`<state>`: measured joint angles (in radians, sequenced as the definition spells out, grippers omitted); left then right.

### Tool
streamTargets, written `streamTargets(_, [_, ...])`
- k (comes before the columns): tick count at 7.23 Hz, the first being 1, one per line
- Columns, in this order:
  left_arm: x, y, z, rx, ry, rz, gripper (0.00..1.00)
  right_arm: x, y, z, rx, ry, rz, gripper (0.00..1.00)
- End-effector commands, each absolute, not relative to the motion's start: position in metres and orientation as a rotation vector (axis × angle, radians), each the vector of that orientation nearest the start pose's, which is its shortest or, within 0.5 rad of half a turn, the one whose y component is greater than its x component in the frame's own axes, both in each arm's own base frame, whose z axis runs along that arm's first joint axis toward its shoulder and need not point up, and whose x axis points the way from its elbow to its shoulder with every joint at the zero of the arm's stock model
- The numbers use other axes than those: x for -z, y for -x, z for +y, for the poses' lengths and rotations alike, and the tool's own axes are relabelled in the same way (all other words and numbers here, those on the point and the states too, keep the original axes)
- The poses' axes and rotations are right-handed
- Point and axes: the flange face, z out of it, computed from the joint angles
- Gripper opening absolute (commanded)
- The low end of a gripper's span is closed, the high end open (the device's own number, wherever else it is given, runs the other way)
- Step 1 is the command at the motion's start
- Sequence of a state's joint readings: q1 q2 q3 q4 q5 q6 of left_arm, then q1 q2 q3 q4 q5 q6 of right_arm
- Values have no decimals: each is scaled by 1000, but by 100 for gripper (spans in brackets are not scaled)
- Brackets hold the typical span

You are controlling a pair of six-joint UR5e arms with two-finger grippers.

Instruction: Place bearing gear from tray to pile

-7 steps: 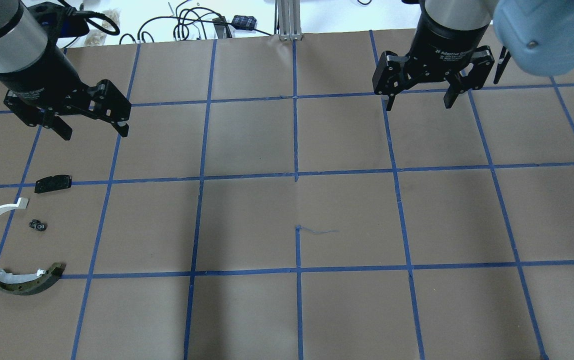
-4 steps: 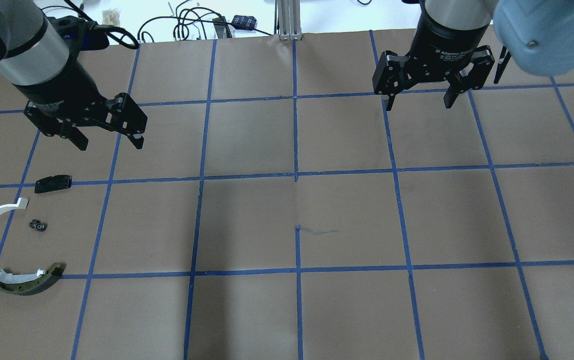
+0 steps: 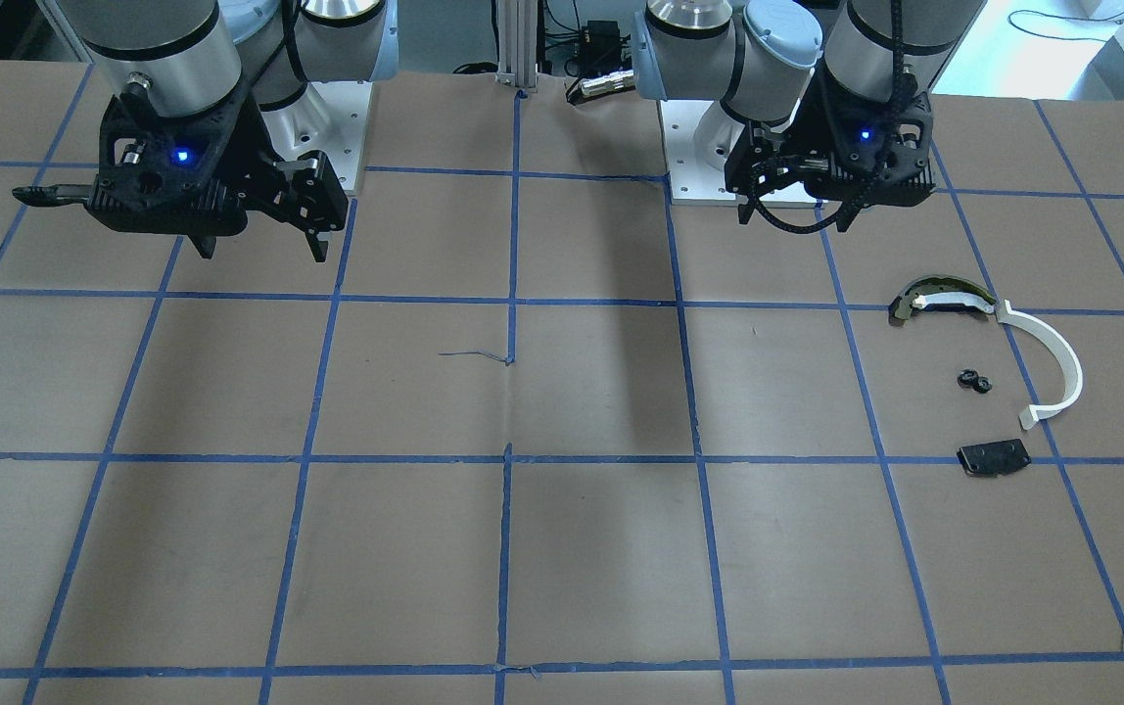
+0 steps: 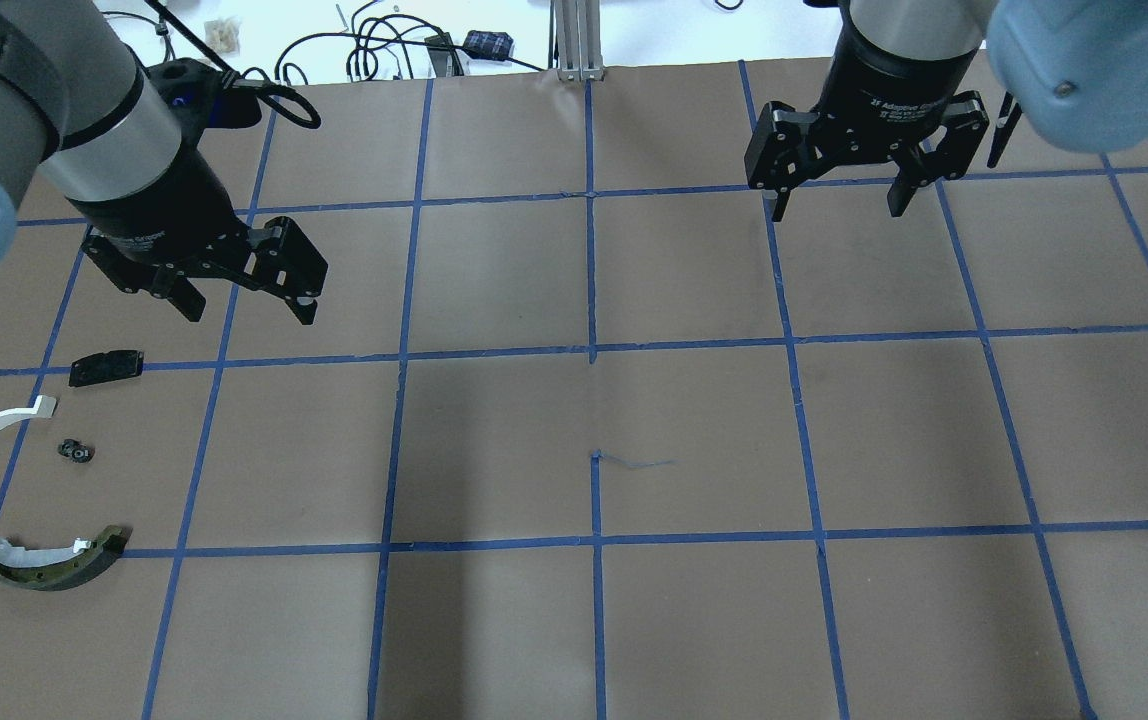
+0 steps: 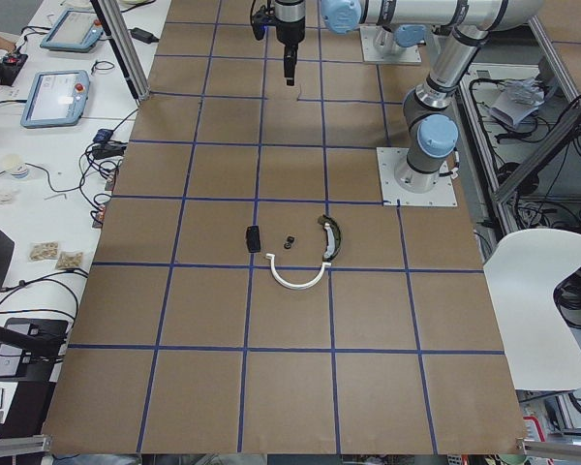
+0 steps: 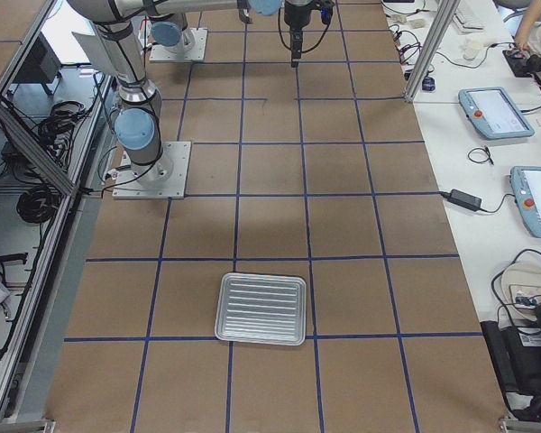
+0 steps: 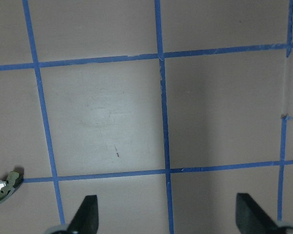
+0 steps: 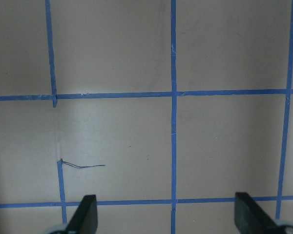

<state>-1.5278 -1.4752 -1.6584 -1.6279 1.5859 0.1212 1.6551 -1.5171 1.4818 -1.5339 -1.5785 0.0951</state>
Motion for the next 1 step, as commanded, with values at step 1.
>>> streamTargets(1, [-488, 110, -450, -76, -125, 3126, 100, -500, -175, -501, -6, -17, 3150, 100])
